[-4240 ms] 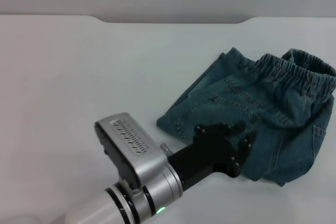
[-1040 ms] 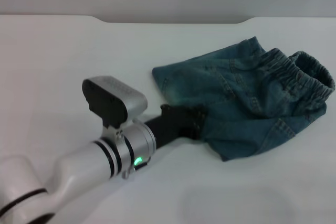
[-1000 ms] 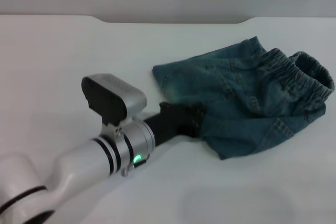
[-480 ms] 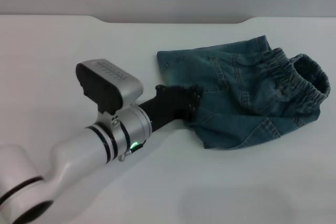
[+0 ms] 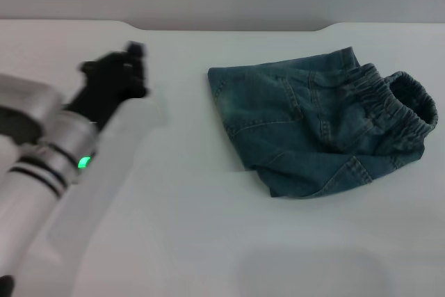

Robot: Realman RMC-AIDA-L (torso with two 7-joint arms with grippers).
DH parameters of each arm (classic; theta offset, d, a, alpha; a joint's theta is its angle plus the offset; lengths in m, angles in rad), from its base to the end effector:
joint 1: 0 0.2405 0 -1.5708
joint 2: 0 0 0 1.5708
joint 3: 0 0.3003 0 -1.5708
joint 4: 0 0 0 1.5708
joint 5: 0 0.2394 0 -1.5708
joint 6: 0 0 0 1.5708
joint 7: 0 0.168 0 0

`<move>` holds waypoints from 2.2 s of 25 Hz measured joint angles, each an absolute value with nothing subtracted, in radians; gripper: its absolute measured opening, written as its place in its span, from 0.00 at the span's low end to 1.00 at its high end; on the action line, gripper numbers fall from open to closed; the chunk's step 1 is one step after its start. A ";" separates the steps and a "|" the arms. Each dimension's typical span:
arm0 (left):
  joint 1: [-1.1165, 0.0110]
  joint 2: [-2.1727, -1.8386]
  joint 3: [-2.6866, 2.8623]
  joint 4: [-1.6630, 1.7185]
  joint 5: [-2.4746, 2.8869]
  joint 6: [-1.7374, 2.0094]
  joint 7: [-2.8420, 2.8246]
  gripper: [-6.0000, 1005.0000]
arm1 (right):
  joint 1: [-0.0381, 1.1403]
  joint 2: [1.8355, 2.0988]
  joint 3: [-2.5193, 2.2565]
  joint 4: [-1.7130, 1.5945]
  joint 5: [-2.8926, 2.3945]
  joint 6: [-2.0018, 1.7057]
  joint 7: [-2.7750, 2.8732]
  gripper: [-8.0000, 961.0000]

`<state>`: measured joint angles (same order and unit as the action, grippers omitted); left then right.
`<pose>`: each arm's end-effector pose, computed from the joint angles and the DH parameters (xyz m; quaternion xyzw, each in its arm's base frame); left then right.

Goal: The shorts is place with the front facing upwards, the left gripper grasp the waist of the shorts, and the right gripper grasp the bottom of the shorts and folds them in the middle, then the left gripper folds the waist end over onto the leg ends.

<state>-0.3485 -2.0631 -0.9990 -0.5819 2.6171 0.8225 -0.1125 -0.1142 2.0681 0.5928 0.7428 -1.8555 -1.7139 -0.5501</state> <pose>-0.3071 0.4007 -0.1029 -0.7569 -0.2420 -0.3150 0.5190 0.3712 0.1919 -0.0163 -0.4597 0.1582 0.2356 0.8415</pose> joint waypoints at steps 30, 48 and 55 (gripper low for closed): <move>-0.289 -2.068 -1.037 -0.434 2.617 1.003 -0.117 0.45 | 0.046 1.977 0.589 0.575 -1.867 -1.350 -0.107 0.38; -0.321 -2.072 -1.024 -0.394 2.613 1.017 -0.088 0.69 | 0.089 2.063 0.602 0.438 -1.871 -1.462 -0.106 0.70; -0.326 -2.073 -1.011 -0.388 2.612 1.021 -0.087 0.69 | 0.094 2.065 0.603 0.434 -1.876 -1.461 -0.106 0.70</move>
<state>-0.3257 -2.0735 -1.0115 -0.3881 2.6123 1.0212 -0.0875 0.0943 2.0648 0.6029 0.4341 -1.8761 -1.4606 -0.1058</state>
